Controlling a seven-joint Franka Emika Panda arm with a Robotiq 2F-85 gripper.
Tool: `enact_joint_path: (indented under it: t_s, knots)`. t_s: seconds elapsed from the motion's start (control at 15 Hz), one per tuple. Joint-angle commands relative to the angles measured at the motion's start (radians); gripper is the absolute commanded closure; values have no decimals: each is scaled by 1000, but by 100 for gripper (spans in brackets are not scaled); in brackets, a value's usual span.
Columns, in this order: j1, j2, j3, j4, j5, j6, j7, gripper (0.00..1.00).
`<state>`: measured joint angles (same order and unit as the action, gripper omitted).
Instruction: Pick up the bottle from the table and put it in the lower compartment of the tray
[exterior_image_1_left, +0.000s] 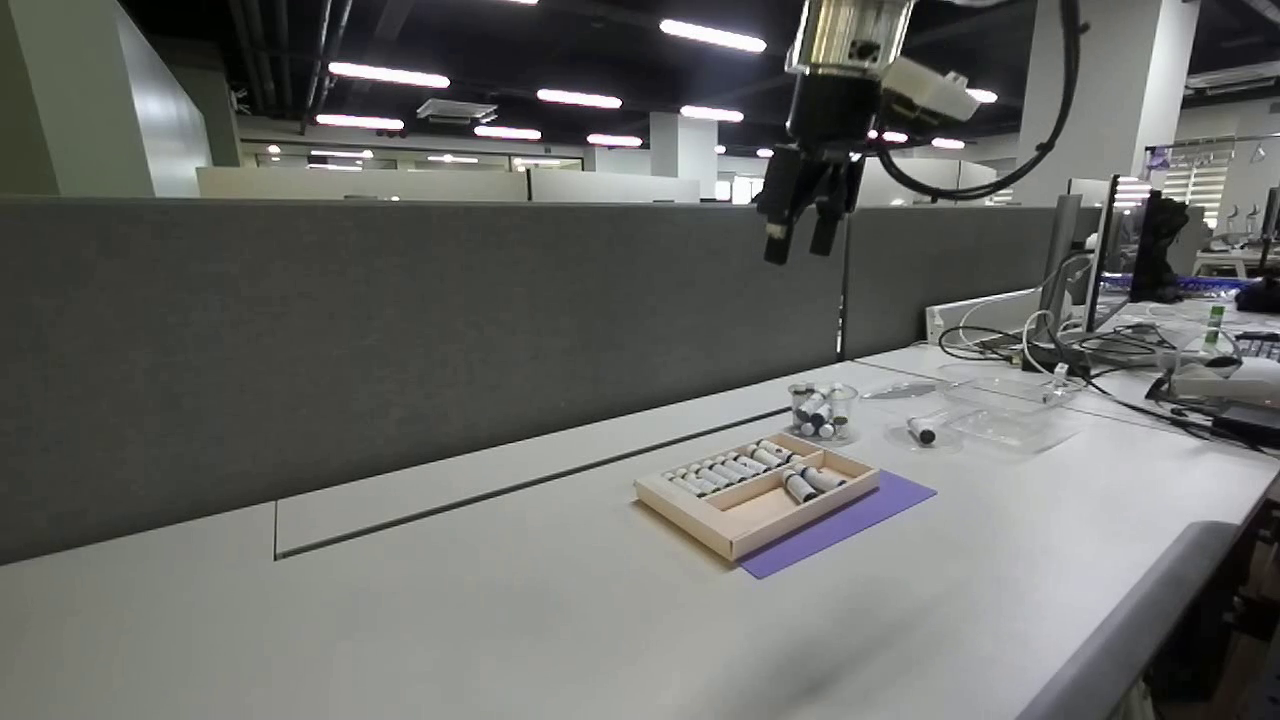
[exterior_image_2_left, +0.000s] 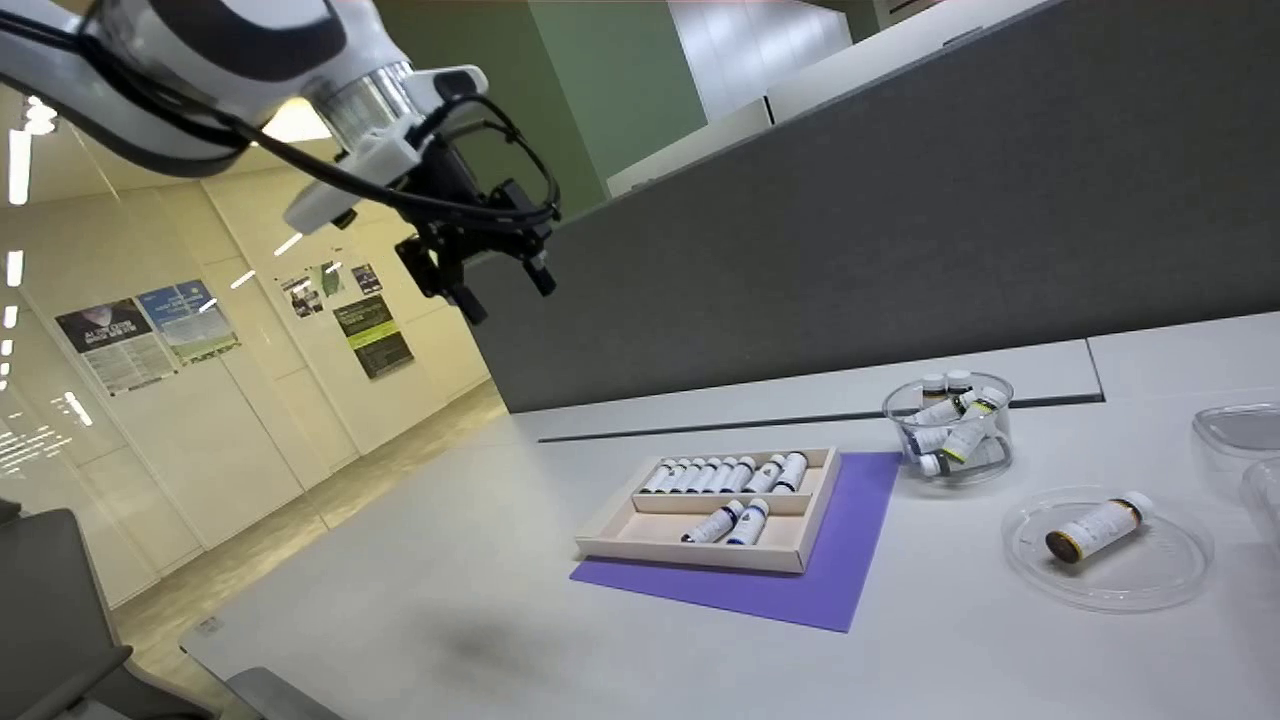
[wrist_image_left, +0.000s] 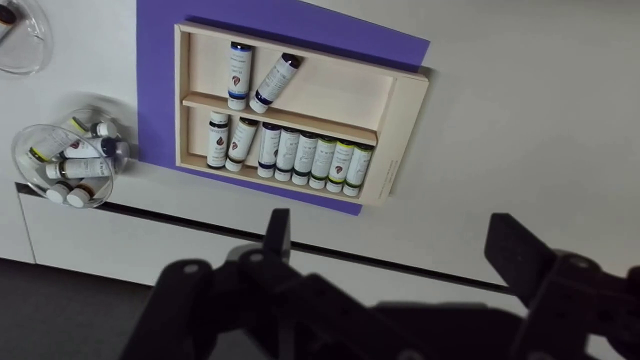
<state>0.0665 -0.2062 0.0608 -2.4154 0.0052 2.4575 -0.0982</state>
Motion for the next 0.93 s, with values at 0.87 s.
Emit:
enact_joint_path:
  t_s: [0.87]
  knots:
    - [-122, 536, -139, 360, -64, -134, -12, 0]
